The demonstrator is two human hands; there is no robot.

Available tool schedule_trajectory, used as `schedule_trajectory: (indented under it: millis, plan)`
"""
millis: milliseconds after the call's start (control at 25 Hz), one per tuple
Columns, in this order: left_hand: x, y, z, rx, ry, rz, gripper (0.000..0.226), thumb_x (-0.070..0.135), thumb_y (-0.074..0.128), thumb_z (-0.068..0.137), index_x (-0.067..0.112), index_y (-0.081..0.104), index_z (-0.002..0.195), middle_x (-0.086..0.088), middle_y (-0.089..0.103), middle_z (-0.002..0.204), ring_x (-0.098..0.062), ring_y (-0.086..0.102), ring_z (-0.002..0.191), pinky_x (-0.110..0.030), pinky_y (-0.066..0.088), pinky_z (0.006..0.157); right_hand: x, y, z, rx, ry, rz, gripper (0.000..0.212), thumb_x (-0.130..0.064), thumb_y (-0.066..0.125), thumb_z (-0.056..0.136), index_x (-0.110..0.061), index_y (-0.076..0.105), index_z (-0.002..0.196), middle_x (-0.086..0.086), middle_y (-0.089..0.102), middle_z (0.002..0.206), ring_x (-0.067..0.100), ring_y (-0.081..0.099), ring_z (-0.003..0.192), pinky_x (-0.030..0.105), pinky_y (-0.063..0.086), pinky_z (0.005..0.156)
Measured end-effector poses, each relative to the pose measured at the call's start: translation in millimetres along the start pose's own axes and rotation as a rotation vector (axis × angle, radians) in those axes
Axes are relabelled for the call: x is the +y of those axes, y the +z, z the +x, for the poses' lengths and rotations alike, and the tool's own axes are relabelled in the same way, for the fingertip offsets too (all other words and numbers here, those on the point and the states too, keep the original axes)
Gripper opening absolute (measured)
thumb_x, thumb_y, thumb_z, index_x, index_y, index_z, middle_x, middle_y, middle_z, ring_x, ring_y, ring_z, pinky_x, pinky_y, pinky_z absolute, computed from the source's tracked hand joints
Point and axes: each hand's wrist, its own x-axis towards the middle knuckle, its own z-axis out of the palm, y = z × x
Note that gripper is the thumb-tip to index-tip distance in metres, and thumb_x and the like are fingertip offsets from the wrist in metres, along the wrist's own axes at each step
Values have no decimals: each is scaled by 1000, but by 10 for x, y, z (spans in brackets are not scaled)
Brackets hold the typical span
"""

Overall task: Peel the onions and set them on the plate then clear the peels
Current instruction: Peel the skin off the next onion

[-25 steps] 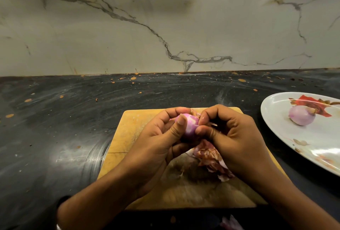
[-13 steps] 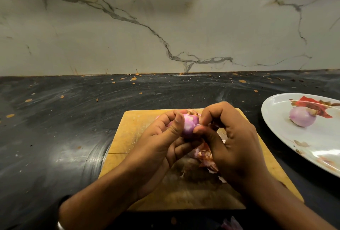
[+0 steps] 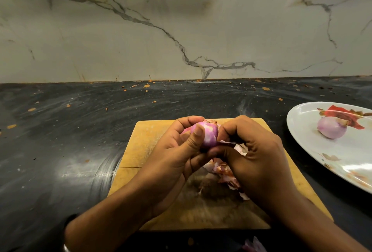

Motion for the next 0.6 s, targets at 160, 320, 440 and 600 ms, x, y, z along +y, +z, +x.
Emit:
schedule_trajectory:
  millis: [160, 320, 440, 600]
  plan:
    - [9, 0, 2, 14, 1, 36, 43, 27, 65, 74, 11, 56, 114, -12, 73, 102, -17, 71, 81, -21, 59, 67, -3, 15, -4, -17, 6, 11, 13, -14, 76, 79, -12, 64, 82, -3, 60, 81, 15, 58, 76, 28, 49, 64]
    - [-23, -5, 2, 10, -24, 23, 49, 29, 63, 75, 7, 55, 118, -14, 73, 110, -19, 71, 90, -25, 61, 77, 6, 29, -6, -4, -27, -39, 11, -8, 69, 81, -13, 60, 80, -5, 56, 79, 9, 50, 71, 21, 43, 61]
    - [-21, -2, 11, 14, -38, -4, 54, 29, 62, 77, 4, 52, 123, -18, 71, 115, -20, 71, 92, -26, 60, 79, 19, 54, -22, -26, -30, -93, 12, -8, 66, 83, -15, 56, 81, -6, 52, 79, 10, 45, 70, 21, 40, 59]
    - [9, -8, 19, 37, -44, -27, 55, 30, 65, 72, 4, 55, 120, -16, 72, 103, -14, 71, 72, -20, 60, 66, 6, 51, -23, -30, -4, -47, 14, -25, 66, 87, -24, 53, 88, -9, 53, 84, 6, 50, 76, 13, 42, 63]
